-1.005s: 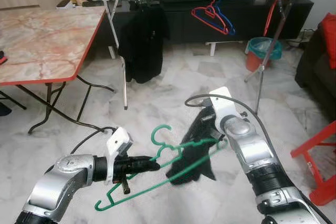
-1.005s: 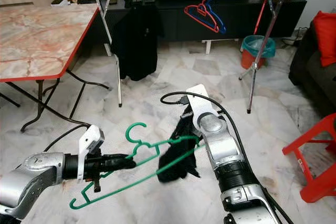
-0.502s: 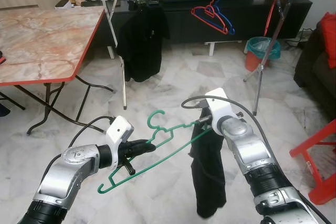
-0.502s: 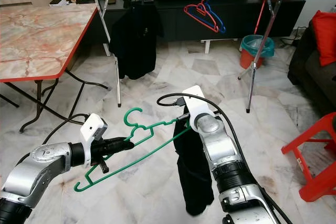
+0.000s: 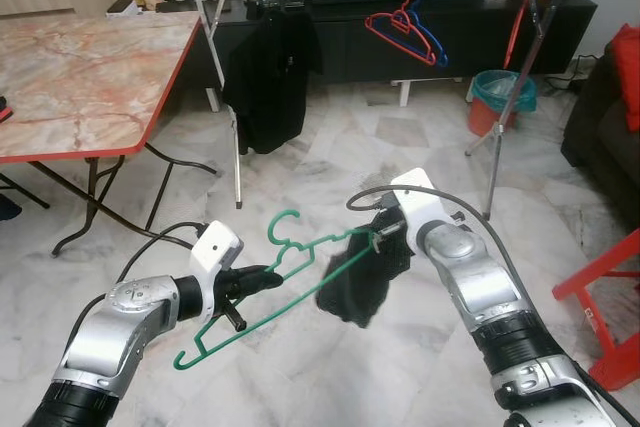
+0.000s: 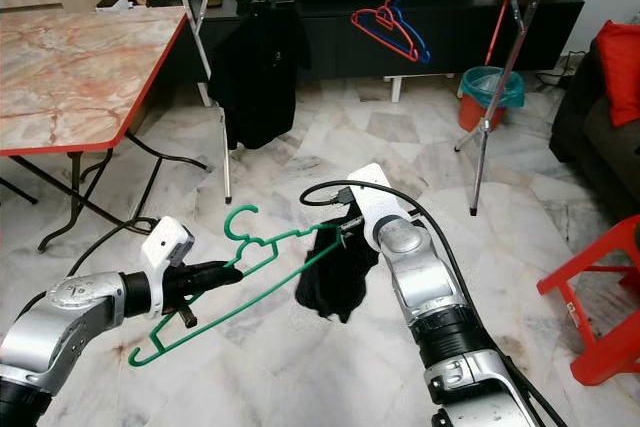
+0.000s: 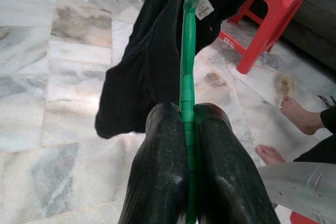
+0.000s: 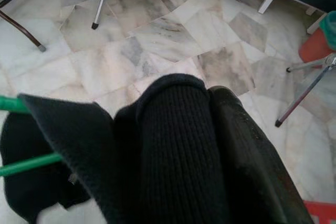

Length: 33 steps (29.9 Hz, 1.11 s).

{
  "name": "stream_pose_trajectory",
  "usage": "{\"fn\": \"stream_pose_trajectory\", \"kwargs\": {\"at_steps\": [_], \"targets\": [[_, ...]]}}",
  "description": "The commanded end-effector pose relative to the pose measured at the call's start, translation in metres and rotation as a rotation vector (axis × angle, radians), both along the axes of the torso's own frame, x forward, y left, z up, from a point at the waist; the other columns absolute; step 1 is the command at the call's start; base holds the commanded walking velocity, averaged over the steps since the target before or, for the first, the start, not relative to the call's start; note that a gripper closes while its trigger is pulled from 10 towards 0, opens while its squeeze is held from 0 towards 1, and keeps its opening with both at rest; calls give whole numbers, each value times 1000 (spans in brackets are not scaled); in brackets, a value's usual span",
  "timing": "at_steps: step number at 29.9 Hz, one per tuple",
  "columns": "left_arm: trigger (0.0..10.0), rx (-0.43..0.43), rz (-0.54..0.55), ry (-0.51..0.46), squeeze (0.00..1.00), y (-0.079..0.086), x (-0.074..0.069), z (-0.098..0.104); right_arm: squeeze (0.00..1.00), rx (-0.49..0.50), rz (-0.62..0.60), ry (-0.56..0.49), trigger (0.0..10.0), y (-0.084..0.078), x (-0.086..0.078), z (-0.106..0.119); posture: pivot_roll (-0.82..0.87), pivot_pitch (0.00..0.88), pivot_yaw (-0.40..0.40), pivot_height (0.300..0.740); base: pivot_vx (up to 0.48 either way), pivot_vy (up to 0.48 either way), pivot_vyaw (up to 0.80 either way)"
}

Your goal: Hang hanger

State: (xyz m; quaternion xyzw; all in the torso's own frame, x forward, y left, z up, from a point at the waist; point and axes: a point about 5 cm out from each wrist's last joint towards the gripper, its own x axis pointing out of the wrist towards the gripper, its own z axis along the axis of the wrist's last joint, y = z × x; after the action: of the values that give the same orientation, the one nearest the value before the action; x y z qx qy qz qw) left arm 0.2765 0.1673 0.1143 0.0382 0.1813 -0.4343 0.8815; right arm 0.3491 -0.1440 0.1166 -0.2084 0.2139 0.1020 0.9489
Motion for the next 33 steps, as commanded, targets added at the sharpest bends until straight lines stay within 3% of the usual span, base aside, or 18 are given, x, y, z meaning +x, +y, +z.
{"fn": "stream_pose_trajectory", "kwargs": {"at_steps": [1,9,12,15,19,23,33], "targets": [[10000,9,15,-23,0,5,3,5,0,5,11,-25,10000,2,2,6,-49,9,27,740,0,0,0],[10000,-79,-130,26,0,-12,-11,9,0,27,51,-7,10000,18,-1,3,-45,9,27,740,0,0,0],[10000,-77,-117,15,0,-14,-9,8,0,43,59,-10,10000,22,-1,5,-44,9,28,740,0,0,0],[10000,-10,22,-45,0,-13,9,5,0,66,86,-35,10000,34,-5,15,-47,8,28,740,0,0,0],[10000,9,70,-44,0,-12,14,4,0,86,99,-48,10000,42,-11,21,-50,9,29,740,0,0,0],[10000,32,61,-39,0,-11,13,3,0,89,76,-41,10000,40,-16,18,-52,8,32,740,0,0,0],[10000,99,227,-69,0,9,25,2,0,45,-14,-31,10000,22,-16,13,-45,7,27,740,0,0,0]]}}
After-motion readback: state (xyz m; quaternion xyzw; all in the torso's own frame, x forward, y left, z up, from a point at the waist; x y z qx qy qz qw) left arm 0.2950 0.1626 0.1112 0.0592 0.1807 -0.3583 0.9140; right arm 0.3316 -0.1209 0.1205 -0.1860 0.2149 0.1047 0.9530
